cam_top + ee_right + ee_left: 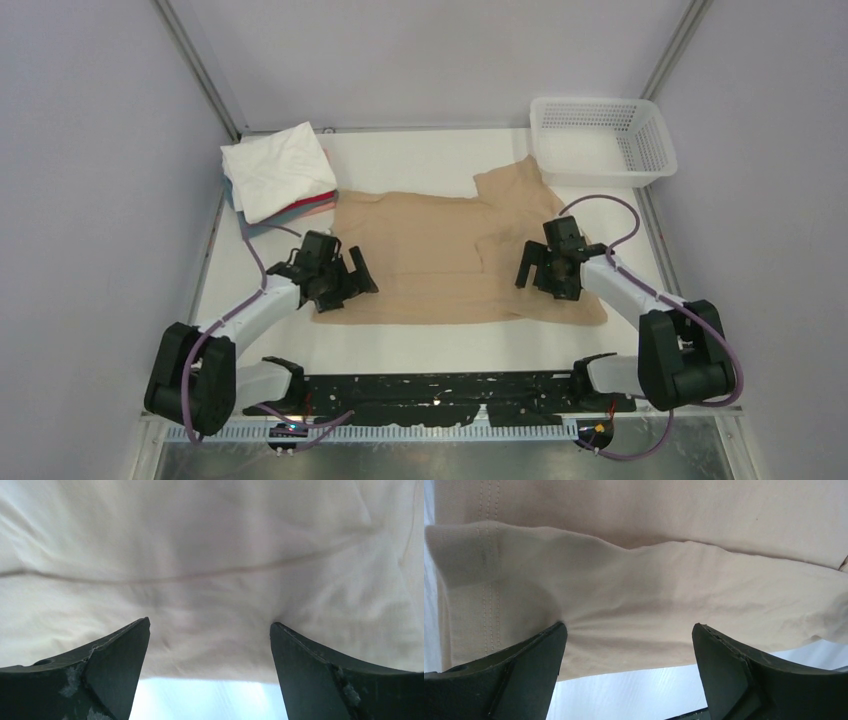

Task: Fold and stack the t-shirts
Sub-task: Fold the flattened tshirt in 1/3 of the way

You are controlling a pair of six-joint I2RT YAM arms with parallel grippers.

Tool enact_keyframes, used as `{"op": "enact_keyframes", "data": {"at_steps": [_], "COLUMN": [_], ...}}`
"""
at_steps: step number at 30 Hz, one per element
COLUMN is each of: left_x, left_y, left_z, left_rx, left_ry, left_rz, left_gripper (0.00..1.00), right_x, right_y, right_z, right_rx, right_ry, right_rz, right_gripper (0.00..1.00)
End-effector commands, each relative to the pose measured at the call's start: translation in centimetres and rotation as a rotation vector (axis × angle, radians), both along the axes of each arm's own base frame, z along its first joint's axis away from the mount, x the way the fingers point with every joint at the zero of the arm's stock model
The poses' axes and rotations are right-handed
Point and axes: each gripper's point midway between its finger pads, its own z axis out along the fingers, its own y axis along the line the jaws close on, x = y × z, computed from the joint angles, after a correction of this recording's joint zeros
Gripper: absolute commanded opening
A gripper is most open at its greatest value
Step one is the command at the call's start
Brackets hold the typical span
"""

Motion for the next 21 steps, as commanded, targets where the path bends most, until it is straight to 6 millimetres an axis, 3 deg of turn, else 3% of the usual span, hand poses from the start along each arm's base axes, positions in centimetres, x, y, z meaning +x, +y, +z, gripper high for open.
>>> {"op": "enact_keyframes", "data": {"at_steps": [1,7,14,18,21], "left_x": [-7.6,-11.7,-12.7,-10.5,-7.0], "left_y": [1.7,2.7,3.1,2.9,2.1], "left_z": [-3.2,-3.5,-1.9,0.4,3.4], "left_rx": [0.078,0.064,0.051,0.049,0.024], "left_ry": [0.236,0.302,0.255,0.130,-0.020], "left_rz": [0.019,0.063,0.043,0.021,0.013], "left_gripper": [1.00,1.00,1.00,1.00,0.99], "right_x": [-5.7,-7.5,-7.5,-3.5,0.7], "right_y": [-1.2,0.2,0.0,1.3,3.7], "right_z": [0.1,0.3,2.2,5.8,9.2], "right_rx": [-0.037,0.041,-0.031,0.006,0.092], "right_ry": [0.129,0.153,0.106,-0.102,-0.339], "right_rz": [-0.026,-0.007,0.011,0.058,0.113], "right_gripper": [0.95,0.95,0.95,0.95,0.95]}}
